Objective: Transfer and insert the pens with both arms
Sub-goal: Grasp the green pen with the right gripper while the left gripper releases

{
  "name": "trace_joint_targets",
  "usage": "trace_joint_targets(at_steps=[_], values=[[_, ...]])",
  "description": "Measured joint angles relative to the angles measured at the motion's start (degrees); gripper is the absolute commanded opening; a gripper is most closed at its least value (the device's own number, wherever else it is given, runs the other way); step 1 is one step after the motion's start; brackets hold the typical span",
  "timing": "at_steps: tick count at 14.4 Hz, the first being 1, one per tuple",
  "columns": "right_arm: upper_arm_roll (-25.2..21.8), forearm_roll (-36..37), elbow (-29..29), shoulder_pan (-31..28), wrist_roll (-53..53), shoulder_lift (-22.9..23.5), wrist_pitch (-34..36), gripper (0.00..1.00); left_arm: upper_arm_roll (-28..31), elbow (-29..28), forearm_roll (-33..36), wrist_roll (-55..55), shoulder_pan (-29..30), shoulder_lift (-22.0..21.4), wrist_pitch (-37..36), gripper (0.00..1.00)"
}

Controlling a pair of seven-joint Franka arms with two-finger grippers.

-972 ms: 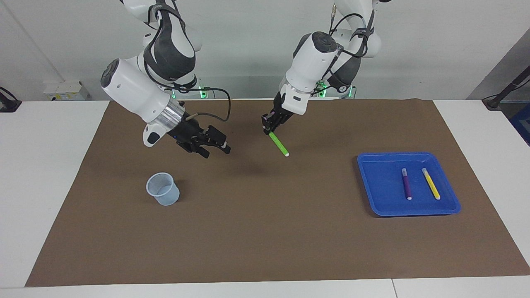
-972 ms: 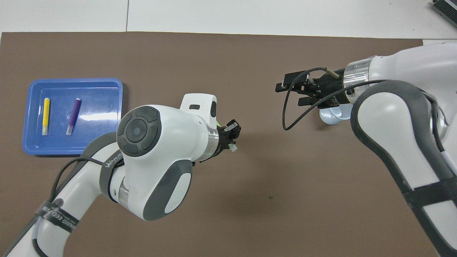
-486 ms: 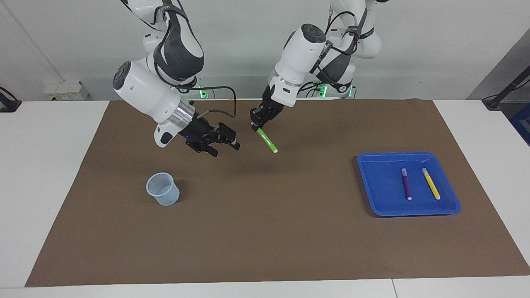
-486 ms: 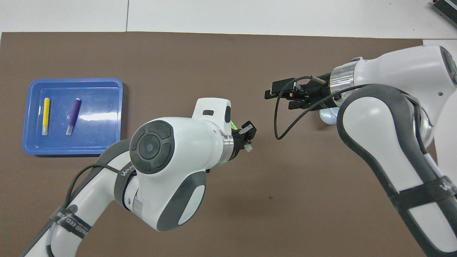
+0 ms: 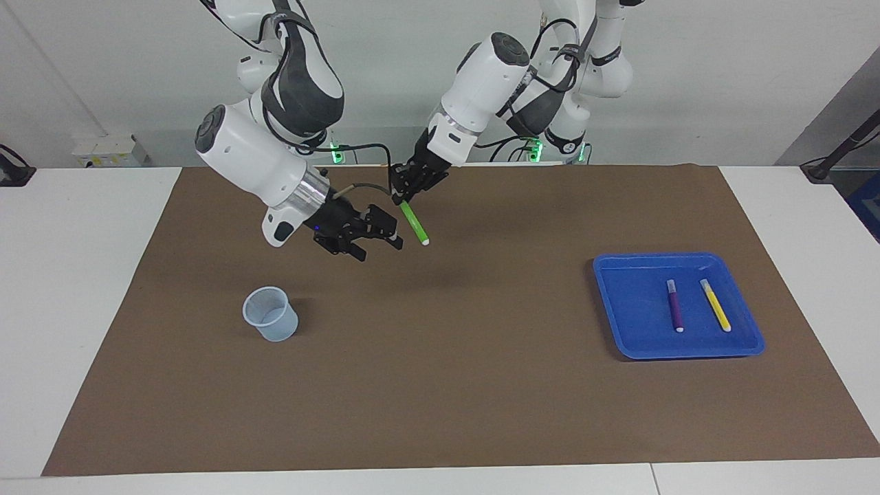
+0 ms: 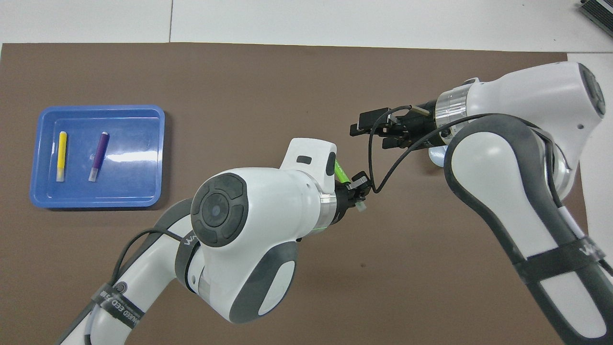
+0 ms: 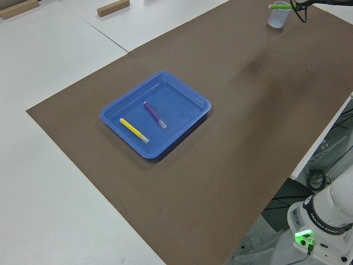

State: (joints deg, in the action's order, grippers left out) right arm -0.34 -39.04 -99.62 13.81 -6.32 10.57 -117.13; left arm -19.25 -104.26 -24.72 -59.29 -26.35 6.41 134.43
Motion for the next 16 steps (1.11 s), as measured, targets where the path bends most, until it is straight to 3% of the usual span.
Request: trace_joint_targets(at_steps=[5,11,13,16], values=[[0.1,0.0,0.0,0.6,0.1,0.0,0.2,0.85,-0.3,0.0,0.0,0.7,-0.5,0.8,4.9,0.0],[0.0,0.0,0.0,2.8,0.2,0.0,0.2,0.85,-0.5,0.1,0.0,0.7,-3.2,2.0,10.2,0.0],[-0.1,0.0,0.0,2.8,0.3,0.0,0.2,0.74,-0.3,0.1,0.0,0.7,-3.2,2.1,10.9,0.0],[-0.1,0.0,0.0,2.8,0.4,0.0,0.2,0.74,-0.2,0.1,0.0,0.7,-3.1,2.5,13.5,0.0]])
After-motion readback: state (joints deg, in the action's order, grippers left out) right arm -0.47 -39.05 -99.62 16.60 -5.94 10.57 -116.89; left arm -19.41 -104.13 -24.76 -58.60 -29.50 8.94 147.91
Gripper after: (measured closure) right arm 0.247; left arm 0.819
